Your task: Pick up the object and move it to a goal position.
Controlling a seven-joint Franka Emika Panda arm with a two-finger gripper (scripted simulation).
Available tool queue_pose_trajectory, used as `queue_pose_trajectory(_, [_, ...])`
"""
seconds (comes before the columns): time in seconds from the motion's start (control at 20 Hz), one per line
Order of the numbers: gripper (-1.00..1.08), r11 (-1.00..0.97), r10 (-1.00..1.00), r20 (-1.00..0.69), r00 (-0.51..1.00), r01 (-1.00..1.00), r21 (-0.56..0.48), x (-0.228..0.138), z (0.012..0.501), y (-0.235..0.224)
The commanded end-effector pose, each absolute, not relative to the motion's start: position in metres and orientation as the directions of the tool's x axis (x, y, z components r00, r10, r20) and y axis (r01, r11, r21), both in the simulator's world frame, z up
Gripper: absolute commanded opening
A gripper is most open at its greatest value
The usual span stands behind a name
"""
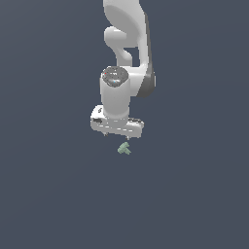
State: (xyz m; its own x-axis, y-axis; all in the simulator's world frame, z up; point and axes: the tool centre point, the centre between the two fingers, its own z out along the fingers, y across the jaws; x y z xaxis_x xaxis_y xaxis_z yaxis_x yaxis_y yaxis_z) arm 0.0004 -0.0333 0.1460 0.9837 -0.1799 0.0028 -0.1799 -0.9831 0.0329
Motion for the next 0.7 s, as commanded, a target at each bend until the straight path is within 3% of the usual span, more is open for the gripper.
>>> queue_pose_trajectory(0.0, [1.00, -0.972, -0.232, 0.003, 0.973, -0.232, 0.027, 0.001, 0.137, -0.028])
queue_pose_trajectory(0.65, [1.00, -0.869, -0.495, 0.001, 0.869, -0.495, 0.004, 0.003, 0.092, -0.001])
